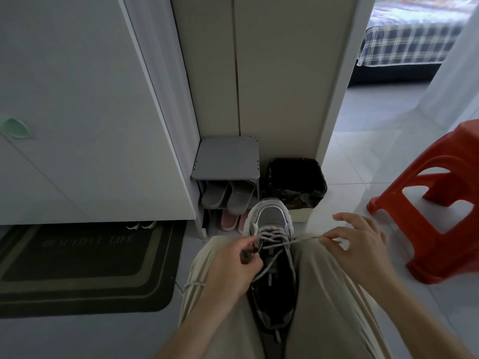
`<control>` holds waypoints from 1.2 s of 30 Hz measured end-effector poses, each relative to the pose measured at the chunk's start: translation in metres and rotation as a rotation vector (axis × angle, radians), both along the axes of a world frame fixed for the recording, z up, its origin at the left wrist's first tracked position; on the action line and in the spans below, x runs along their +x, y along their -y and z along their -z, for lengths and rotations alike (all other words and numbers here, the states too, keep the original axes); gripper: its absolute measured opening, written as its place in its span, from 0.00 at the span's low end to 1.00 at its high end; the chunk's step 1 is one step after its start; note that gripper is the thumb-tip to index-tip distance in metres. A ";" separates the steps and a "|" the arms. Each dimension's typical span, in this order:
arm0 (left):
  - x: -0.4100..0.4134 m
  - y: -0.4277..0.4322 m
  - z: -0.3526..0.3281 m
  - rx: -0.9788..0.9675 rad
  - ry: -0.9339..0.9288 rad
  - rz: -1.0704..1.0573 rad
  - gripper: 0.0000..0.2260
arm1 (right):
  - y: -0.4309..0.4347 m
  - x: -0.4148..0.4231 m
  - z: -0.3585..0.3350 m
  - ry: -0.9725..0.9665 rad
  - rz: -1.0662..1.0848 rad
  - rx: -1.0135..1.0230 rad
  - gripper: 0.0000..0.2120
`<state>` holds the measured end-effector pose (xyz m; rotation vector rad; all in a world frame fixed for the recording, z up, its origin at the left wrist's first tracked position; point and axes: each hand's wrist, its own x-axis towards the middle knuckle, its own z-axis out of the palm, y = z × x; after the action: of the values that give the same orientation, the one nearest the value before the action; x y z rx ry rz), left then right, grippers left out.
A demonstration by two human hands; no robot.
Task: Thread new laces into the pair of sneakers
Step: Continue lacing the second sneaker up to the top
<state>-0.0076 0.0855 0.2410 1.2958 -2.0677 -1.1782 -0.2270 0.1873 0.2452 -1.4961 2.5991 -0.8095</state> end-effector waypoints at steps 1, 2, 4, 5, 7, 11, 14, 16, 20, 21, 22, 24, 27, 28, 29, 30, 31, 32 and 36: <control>0.000 0.000 0.001 0.009 -0.007 -0.011 0.17 | 0.000 -0.001 0.000 -0.008 0.003 0.008 0.02; 0.001 0.001 0.001 0.019 -0.014 -0.025 0.16 | -0.001 -0.002 0.001 -0.019 0.008 0.023 0.02; 0.001 0.002 0.002 0.029 -0.027 -0.050 0.13 | -0.003 -0.006 0.004 -0.054 0.026 0.062 0.04; 0.001 0.002 0.002 0.032 -0.035 -0.057 0.12 | -0.004 -0.007 0.007 -0.070 0.033 0.080 0.04; 0.001 0.002 0.003 0.040 -0.047 -0.064 0.11 | -0.008 -0.010 0.010 -0.068 0.043 0.105 0.04; 0.000 0.002 0.002 0.049 -0.058 -0.086 0.10 | -0.013 -0.017 0.007 -0.004 0.082 0.108 0.01; -0.001 0.003 0.003 0.056 -0.055 -0.079 0.11 | -0.015 -0.022 0.004 -0.013 0.090 0.107 0.01; -0.001 0.004 0.002 0.046 -0.051 -0.072 0.11 | -0.017 -0.024 0.002 -0.030 0.102 0.107 0.01; 0.000 0.004 0.003 0.040 -0.046 -0.081 0.10 | -0.020 -0.022 0.000 -0.019 0.139 0.117 0.01; 0.000 0.004 0.002 0.046 -0.044 -0.082 0.10 | -0.021 -0.020 -0.001 -0.011 0.134 0.133 0.01; 0.000 0.004 0.002 0.051 -0.040 -0.082 0.10 | -0.021 -0.019 -0.003 0.000 0.116 0.147 0.01; 0.000 0.003 -0.002 0.003 -0.001 -0.068 0.09 | -0.020 -0.017 -0.012 0.016 0.042 0.149 0.02; -0.006 -0.003 -0.014 -0.129 0.032 -0.035 0.10 | -0.013 -0.007 -0.039 0.103 -0.089 0.074 0.05; -0.010 -0.008 -0.019 -0.169 -0.018 -0.023 0.10 | -0.010 -0.001 -0.050 0.167 -0.111 0.058 0.06; -0.015 -0.014 -0.025 -0.201 -0.103 -0.009 0.08 | -0.007 0.003 -0.059 0.244 -0.121 0.030 0.07; -0.020 -0.020 -0.030 -0.214 -0.192 0.007 0.07 | -0.005 0.008 -0.066 0.322 -0.128 -0.010 0.07; -0.025 -0.028 -0.035 -0.210 -0.271 0.032 0.05 | -0.003 0.013 -0.073 0.388 -0.138 -0.048 0.08; -0.030 -0.036 -0.038 -0.190 -0.302 0.060 0.04 | -0.001 0.018 -0.079 0.459 -0.149 -0.075 0.08; -0.051 -0.056 -0.034 0.044 -0.225 0.190 0.10 | 0.011 0.038 -0.086 0.837 -0.112 -0.123 0.12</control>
<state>-0.0588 0.1418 0.2752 0.9511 -2.0418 -1.3892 -0.1893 0.1763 0.3315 -0.9860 1.8543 -1.2526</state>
